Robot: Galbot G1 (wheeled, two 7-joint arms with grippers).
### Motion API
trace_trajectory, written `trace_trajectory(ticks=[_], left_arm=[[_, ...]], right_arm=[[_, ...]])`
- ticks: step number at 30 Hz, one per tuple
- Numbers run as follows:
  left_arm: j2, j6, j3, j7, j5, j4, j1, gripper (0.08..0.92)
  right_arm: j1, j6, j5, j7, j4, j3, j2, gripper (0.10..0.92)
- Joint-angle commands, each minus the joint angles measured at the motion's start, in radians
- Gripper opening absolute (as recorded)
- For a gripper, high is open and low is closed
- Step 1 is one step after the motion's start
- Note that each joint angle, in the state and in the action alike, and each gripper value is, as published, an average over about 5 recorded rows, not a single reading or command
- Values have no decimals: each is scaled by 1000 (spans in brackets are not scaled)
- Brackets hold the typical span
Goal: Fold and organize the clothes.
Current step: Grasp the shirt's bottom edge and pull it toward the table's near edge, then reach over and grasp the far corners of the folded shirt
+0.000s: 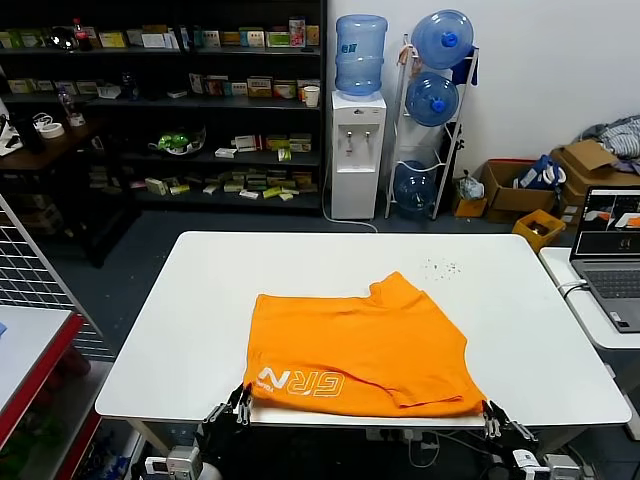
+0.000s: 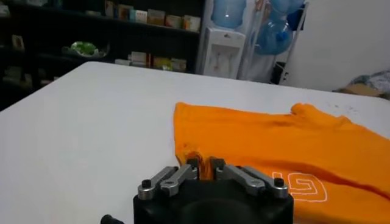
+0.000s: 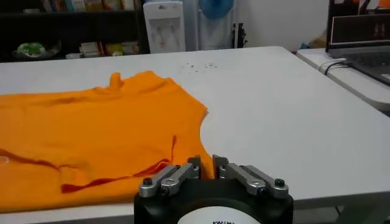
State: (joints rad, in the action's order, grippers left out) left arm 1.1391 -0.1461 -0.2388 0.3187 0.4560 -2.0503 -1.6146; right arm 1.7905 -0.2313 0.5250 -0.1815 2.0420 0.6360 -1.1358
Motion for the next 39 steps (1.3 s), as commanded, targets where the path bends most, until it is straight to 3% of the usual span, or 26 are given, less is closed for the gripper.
trace_trajectory(ticks=[1, 5, 9, 15, 21, 28, 39], left_arm=[[-24, 12, -45, -10, -3, -51, -46, 350], [-52, 8, -91, -23, 68, -42, 56, 463], [-74, -11, -86, -43, 159, 53, 262, 575], [-72, -72, 31, -52, 308, 344, 591, 747], [-45, -118, 152, -77, 348, 597, 819, 820], [-4, -180, 233, -73, 352, 765, 937, 823], [10, -196, 269, -59, 347, 765, 931, 823]], right_arm=[[21, 24, -38, -4, 39, 25, 7, 406], [-116, 3, -14, 6, 42, 5, 55, 510], [-419, -54, 17, 0, -56, -102, 99, 622], [-886, -129, 91, -24, -375, -328, 53, 784], [-1171, -154, 96, 6, -736, -475, -32, 822], [-1258, -252, 114, 50, -901, -528, -69, 823], [-1235, -266, 105, 84, -953, -528, -64, 823]])
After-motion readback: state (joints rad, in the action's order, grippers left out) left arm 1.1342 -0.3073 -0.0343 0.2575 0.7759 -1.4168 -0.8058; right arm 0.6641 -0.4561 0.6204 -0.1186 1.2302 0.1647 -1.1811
